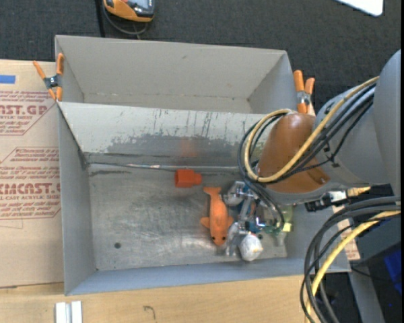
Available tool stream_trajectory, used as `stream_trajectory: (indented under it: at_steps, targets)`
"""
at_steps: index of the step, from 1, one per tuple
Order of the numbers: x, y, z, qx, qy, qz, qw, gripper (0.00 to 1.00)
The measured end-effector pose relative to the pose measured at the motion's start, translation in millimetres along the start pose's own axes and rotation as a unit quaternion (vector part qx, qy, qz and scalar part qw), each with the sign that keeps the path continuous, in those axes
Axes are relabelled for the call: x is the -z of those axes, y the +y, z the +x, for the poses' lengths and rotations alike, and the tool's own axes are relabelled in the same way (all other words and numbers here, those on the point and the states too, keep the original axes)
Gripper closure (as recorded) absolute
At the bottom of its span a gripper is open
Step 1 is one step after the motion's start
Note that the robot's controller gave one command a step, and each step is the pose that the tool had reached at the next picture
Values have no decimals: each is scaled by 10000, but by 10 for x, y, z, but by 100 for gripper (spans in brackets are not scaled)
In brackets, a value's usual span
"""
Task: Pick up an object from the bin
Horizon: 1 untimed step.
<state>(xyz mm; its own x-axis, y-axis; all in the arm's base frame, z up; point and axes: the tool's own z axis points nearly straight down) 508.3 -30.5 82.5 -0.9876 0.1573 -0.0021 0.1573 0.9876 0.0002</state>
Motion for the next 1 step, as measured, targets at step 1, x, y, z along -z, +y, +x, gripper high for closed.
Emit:
stream_trajectory:
  at_steps: [1]
  targets:
    - [-19,310,-116,-606,17,-11,9982,0]
